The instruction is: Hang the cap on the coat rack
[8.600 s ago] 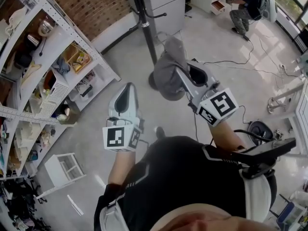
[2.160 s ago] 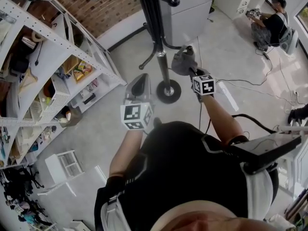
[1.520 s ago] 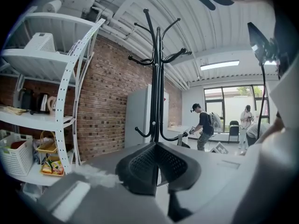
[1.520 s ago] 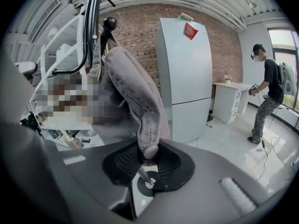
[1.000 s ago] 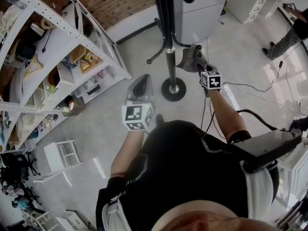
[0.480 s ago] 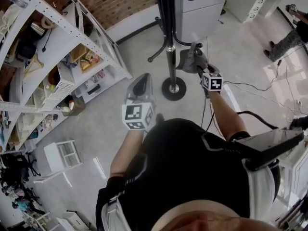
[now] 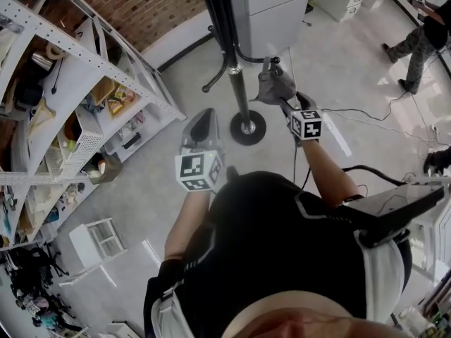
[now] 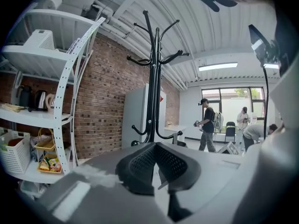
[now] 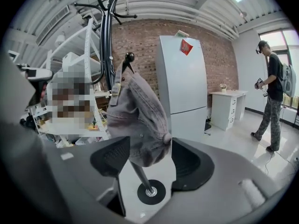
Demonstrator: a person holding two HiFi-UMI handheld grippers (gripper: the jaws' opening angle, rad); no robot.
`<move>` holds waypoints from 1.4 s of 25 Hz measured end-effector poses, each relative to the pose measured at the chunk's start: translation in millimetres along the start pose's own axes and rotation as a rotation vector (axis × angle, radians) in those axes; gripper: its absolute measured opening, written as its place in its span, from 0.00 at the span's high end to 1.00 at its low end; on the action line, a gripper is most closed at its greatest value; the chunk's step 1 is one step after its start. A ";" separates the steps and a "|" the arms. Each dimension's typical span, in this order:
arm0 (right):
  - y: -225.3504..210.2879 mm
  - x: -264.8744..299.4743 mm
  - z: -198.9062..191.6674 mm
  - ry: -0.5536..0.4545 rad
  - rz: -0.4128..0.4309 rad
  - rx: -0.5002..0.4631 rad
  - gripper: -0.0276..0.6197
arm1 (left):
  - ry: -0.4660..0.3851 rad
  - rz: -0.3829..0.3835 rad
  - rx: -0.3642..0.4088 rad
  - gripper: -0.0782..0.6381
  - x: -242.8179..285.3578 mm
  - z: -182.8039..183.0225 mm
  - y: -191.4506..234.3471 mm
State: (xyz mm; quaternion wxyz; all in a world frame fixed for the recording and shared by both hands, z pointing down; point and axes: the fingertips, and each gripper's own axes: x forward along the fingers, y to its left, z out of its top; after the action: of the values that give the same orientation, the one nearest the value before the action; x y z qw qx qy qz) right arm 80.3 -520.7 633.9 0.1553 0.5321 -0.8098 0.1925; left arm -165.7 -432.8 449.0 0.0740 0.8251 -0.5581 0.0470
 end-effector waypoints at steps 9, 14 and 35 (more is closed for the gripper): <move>24.3 -60.2 51.0 -0.178 0.087 0.024 0.59 | -0.010 -0.001 -0.018 0.85 1.6 -0.1 -21.9; 34.6 -100.1 85.9 -0.251 0.150 0.010 0.67 | -0.032 0.010 -0.021 0.85 -2.0 7.4 -33.7; 100.0 -203.5 175.5 -0.411 0.284 -0.058 0.94 | -0.111 0.035 0.022 0.85 -63.7 43.5 -50.7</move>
State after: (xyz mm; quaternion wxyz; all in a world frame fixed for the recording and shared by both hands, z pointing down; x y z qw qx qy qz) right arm 58.5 -405.3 372.4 -0.0260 0.4363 -0.8961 0.0770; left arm -142.6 -363.6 392.4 0.0332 0.8173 -0.5751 0.0087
